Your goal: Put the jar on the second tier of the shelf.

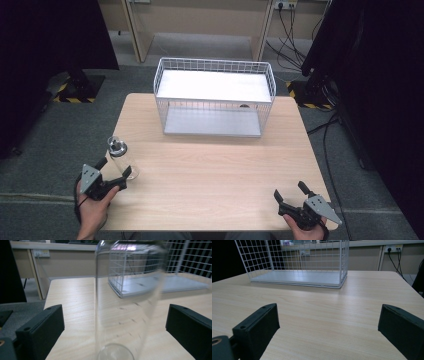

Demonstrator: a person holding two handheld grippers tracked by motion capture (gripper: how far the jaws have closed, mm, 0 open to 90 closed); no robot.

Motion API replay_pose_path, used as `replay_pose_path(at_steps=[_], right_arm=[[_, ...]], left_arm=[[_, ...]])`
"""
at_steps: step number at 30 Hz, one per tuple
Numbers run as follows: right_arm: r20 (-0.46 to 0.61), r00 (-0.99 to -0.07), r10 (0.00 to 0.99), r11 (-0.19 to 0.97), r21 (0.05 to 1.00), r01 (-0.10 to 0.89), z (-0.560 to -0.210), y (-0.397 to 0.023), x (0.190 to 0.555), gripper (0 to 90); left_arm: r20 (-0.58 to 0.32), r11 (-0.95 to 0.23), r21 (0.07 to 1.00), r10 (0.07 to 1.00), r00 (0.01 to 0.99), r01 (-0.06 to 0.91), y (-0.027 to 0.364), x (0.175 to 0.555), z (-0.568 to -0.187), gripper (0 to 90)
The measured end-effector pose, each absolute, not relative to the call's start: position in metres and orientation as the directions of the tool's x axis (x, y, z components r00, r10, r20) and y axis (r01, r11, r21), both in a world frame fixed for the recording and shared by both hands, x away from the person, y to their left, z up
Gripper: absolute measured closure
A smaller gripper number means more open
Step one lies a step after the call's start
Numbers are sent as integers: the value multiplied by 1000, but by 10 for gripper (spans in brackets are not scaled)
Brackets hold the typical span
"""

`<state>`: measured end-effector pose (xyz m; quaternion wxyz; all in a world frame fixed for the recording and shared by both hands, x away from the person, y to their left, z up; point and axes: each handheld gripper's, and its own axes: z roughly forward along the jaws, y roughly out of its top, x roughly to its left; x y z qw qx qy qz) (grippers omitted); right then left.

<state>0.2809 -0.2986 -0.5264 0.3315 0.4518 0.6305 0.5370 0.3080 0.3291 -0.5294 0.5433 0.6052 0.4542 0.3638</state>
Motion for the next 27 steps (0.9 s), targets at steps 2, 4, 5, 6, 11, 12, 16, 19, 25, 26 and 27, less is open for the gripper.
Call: replay_pose_path(at_steps=[2,4,5,6,11,12,16,19,25,26,27], right_arm=[[67,-373,925,17,976,217,-526,-298,281,36],[63,-374,925,21,976,215,-526,-298,281,36],[61,-373,926,22,976,214,-526,-298,281,36],[59,-373,926,23,977,214,-526,-298,281,36],[68,-369,927,14,977,215,-526,-298,281,35],[67,-369,927,15,977,215,-526,-298,281,35],[68,-370,926,14,977,215,-526,-299,281,36],[69,-370,927,13,977,215,-526,-299,281,36],[66,-369,927,15,977,213,-526,-298,281,36],[67,-369,927,14,977,213,-526,-298,281,36],[67,-369,927,15,977,213,-526,-298,281,35]], left_arm=[[-54,2,989,939,341,151,336,293,-529,15],[-51,3,990,938,344,139,338,287,-530,27],[-45,-1,992,937,346,130,341,283,-530,27],[-43,0,992,937,346,124,343,280,-531,31],[-58,21,994,935,351,110,349,276,-531,29],[-62,26,994,936,348,107,350,277,-531,30],[-62,29,995,935,349,100,347,282,-531,32],[-59,23,994,934,352,106,343,289,-532,35],[-63,23,993,932,358,117,335,303,-535,46],[-61,19,993,930,362,117,333,306,-535,49],[-57,16,993,930,363,117,332,308,-534,52]])
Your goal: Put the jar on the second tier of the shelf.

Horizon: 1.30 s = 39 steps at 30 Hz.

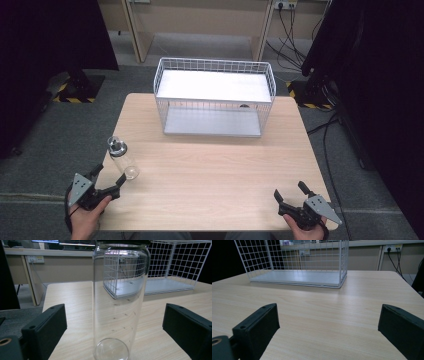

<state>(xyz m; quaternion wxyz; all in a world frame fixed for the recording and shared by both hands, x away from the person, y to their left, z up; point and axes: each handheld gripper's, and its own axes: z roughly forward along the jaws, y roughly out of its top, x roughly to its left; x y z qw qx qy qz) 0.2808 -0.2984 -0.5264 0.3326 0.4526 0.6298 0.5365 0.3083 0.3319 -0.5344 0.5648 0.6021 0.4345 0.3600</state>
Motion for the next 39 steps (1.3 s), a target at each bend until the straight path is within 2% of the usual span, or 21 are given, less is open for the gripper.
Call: replay_pose_path(at_steps=[7,15,22,39], right_arm=[[67,-370,927,14,977,213,-526,-298,281,36],[67,-370,927,15,977,214,-526,-298,281,36],[68,-371,926,14,977,214,-526,-299,281,36],[67,-370,927,15,977,214,-526,-298,281,36]], left_arm=[[-34,-10,993,929,370,116,324,325,-532,83],[-9,-36,994,919,394,106,317,338,-529,169],[-17,-27,994,922,387,108,318,342,-530,303],[-36,9,998,914,403,69,315,341,-521,313]])
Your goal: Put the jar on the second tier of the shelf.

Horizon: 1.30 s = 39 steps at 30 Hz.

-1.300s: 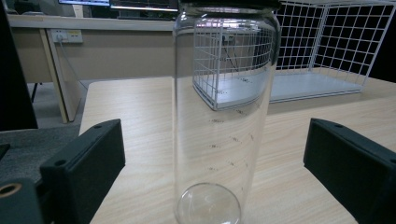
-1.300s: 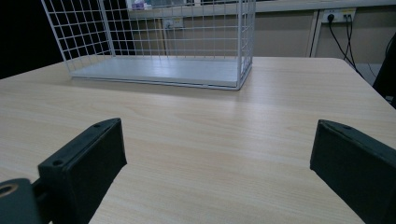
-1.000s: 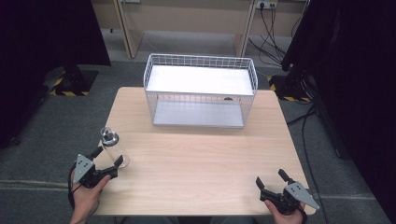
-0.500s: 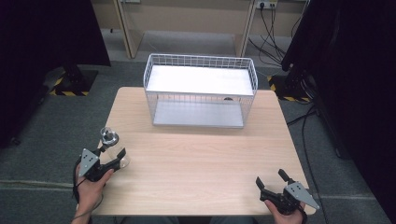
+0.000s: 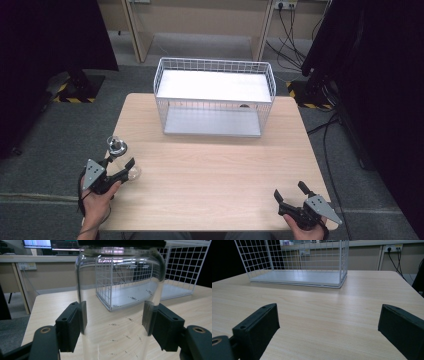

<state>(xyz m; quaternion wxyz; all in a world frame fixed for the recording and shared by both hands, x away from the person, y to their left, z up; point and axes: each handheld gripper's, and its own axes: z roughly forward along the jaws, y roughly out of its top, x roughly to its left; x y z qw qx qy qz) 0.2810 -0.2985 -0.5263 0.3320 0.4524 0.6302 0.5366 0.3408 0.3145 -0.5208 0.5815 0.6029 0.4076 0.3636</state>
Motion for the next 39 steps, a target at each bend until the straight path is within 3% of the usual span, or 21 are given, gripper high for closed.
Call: replay_pose_path(at_steps=[17,39], right_arm=[[67,-370,926,14,977,213,-526,-299,281,36],[71,-371,926,11,977,213,-526,-299,281,36]], left_arm=[[-19,30,999,892,452,-17,287,347,-482,313],[-1,32,998,863,505,-53,253,365,-455,313]])
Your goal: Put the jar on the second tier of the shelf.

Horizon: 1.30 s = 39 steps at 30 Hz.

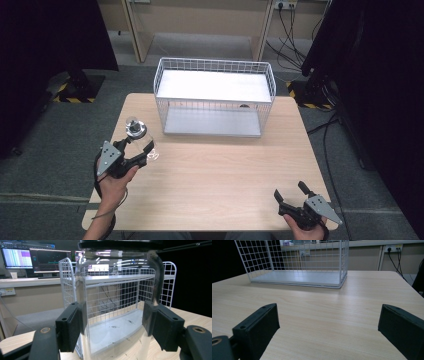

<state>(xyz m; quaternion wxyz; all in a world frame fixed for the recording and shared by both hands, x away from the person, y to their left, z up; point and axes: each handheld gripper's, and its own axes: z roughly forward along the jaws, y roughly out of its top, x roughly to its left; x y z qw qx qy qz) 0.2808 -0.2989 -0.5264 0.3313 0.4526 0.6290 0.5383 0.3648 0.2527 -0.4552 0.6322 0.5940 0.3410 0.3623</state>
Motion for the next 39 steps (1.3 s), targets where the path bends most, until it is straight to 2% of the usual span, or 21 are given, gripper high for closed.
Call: replay_pose_path(at_steps=[23,39], right_arm=[[70,-375,925,12,977,211,-526,-299,281,35],[69,-375,924,12,978,209,-527,-299,280,36]], left_arm=[[11,45,995,847,531,-92,214,389,-424,313],[8,51,994,852,524,-98,200,401,-410,313]])
